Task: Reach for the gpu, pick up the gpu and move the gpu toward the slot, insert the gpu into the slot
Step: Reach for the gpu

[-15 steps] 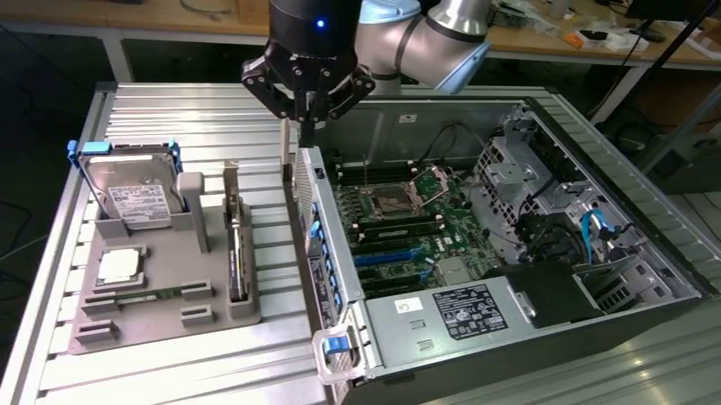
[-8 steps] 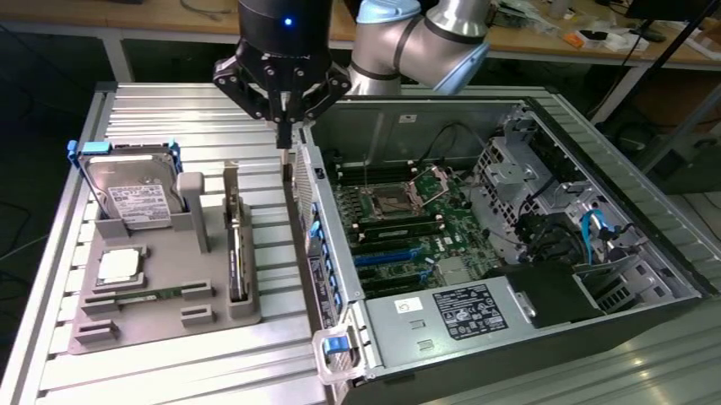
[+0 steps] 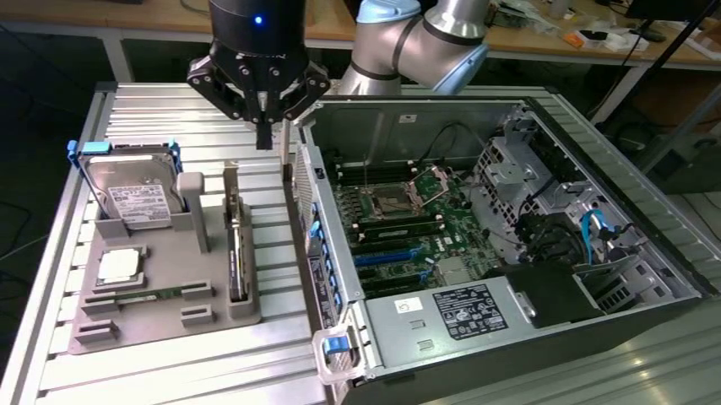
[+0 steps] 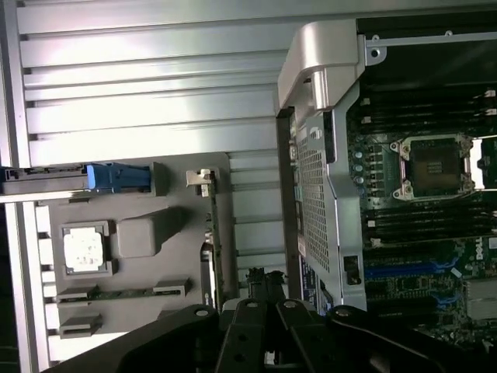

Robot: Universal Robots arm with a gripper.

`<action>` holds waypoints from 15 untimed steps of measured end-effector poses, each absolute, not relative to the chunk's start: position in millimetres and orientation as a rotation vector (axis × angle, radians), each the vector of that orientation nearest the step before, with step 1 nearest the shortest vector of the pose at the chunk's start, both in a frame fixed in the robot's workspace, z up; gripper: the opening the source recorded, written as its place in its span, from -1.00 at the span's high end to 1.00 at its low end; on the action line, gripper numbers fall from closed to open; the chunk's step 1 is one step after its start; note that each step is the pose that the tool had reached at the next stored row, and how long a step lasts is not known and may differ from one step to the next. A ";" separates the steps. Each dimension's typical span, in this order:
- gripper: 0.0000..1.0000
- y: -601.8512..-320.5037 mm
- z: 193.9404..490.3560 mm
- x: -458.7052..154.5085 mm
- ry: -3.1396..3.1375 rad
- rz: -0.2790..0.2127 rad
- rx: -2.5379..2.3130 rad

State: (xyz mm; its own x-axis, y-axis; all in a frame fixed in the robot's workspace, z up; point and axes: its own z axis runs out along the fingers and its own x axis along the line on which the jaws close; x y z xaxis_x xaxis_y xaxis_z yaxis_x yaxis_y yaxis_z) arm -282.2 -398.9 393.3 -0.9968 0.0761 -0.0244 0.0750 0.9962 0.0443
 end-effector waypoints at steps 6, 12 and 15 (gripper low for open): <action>0.79 -398.9 393.3 -298.0 3.112 0.068 0.118; 0.79 -398.8 393.2 -315.2 3.112 0.068 0.118; 0.79 -398.9 393.3 -328.4 3.113 0.068 0.118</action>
